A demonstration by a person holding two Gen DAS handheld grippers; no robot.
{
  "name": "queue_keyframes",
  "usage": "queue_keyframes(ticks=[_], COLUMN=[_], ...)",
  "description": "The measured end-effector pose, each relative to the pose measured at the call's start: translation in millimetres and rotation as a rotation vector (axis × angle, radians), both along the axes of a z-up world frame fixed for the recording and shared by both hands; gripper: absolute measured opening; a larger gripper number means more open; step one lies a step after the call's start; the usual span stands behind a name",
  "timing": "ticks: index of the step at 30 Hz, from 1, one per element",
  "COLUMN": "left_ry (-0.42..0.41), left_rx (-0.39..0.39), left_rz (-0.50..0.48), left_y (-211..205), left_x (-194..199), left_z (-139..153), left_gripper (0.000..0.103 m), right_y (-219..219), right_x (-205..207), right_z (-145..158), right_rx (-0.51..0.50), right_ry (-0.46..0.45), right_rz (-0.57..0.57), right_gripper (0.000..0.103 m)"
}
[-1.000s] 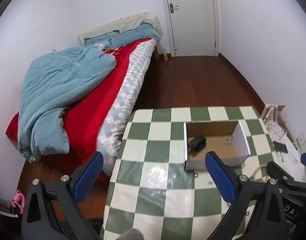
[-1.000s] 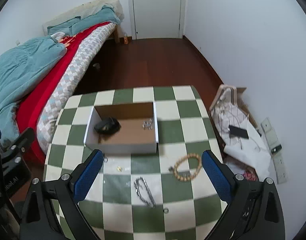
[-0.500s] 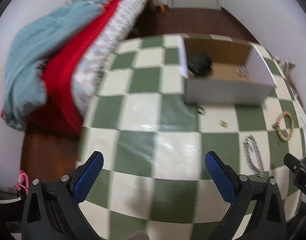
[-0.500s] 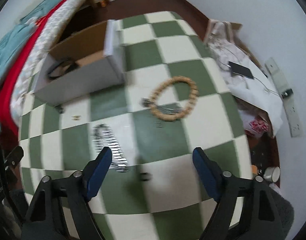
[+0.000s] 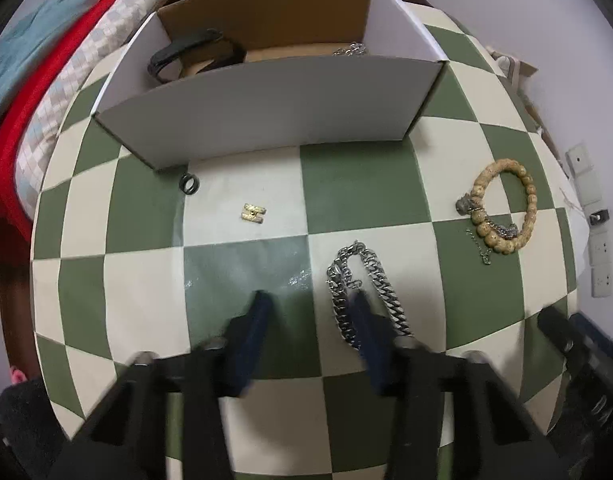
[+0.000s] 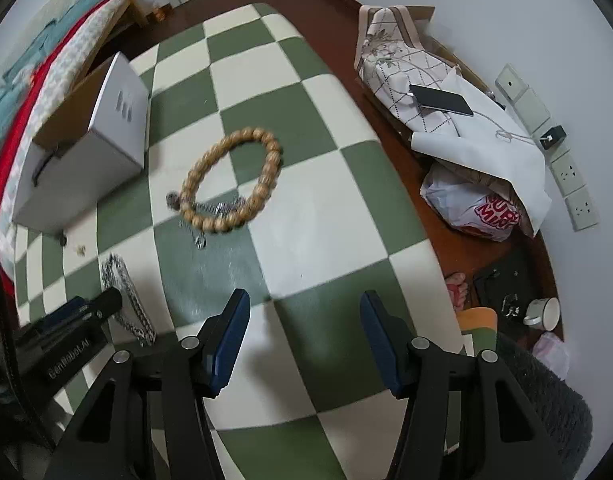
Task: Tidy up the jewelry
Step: 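Grasp the thick silver chain with the left gripper while the right grasps the bead bracelet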
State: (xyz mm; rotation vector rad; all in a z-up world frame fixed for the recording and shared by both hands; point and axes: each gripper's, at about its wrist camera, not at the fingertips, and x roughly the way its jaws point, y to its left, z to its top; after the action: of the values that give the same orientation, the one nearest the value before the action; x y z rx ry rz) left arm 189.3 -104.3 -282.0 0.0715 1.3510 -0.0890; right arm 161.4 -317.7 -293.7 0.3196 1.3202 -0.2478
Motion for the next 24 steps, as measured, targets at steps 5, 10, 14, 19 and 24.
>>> queue_keyframes(ticks=[5,10,14,19,24], left_ry=[-0.029,-0.048,-0.056,-0.05,-0.079], left_rx=[0.053,0.115,0.151,0.148,0.138], left_rz=[-0.033,-0.021,-0.011,0.004,-0.009], left_y=[4,30,52,60,60], left_x=[-7,-14,-23,-25,-19], left_z=[2,2,3,4,15], left_gripper=[0.006,0.006,0.006,0.006,0.006], right_y=[-17,-24,-14,-2,1], right_x=[22,60,88,88,64], right_z=[4,0,-17,-14,18], right_rx=[0.057,0.081,0.04,-0.013,0.019], right_ry=[-0.035,-0.056,0.004,-0.014,-0.129], right_rz=[-0.063,-0.091,-0.057,-0.014,-0.013], right_gripper=[0.06,0.06,0.054,0.009,0.009])
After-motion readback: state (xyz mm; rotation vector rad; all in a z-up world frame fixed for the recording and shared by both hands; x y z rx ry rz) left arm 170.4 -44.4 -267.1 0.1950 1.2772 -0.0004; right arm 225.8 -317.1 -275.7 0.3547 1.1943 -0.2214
